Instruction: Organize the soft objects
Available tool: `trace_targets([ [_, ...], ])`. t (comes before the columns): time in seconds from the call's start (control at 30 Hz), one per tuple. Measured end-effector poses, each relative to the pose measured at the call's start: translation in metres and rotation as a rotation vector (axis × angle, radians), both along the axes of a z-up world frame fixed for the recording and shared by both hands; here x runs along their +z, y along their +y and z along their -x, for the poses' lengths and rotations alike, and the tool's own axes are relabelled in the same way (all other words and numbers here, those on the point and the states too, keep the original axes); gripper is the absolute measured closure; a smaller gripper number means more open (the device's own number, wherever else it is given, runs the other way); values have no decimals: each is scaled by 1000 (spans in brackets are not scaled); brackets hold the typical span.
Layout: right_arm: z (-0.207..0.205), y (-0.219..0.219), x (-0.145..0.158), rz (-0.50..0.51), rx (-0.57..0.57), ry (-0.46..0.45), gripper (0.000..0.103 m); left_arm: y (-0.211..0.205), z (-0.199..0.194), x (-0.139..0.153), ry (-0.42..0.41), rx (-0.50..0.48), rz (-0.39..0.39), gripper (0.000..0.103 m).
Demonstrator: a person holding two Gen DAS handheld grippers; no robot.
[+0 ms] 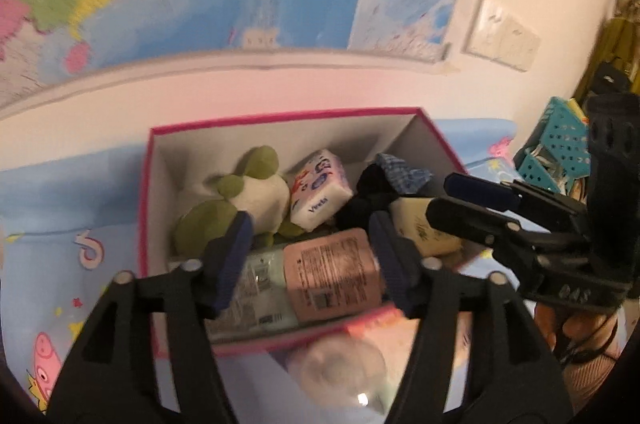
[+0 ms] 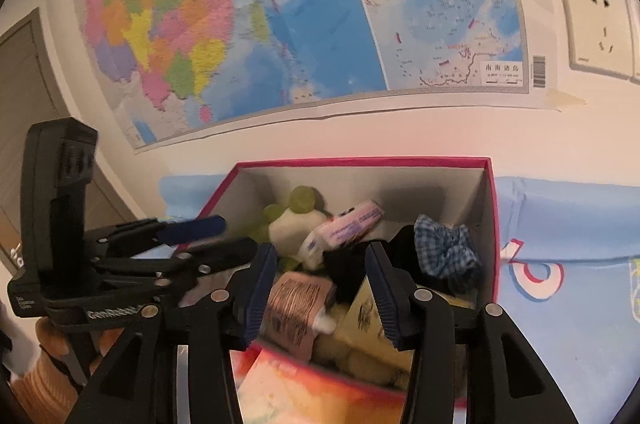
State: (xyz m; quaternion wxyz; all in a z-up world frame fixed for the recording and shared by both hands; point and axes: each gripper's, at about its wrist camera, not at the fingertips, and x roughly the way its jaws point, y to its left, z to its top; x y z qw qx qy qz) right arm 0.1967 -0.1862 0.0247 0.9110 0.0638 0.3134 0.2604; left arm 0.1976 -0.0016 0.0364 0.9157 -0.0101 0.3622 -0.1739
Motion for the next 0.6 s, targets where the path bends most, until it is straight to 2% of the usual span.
trace_targets([
  [0.07, 18, -2, 3, 16, 9, -40, 29, 6, 23, 6, -41, -1, 5, 24],
  [0.1, 30, -3, 5, 26, 11, -64, 24, 9, 33, 8, -63, -5, 7, 21],
  [0.17, 50, -3, 5, 39, 24, -99, 14, 14, 56, 9, -104, 16, -3, 6],
  [0.2, 60, -5, 4, 46, 22, -110, 12, 16, 66, 8, -118, 18, 1, 2],
  [0.27, 83, -8, -3, 58, 14, -123, 0, 18, 86, 2, -130, 30, 0, 0],
  [0.43, 121, -8, -28, 112, -23, -104, 0, 19, 118, -23, -103, 118, -75, 0],
  [0.5, 134, -8, -38, 112, -38, -81, 0, 21, 126, -32, -71, 119, -60, 0],
  [0.6, 147, -7, -44, 124, -55, -78, 0, 20, 138, -43, -55, 140, -80, 0],
])
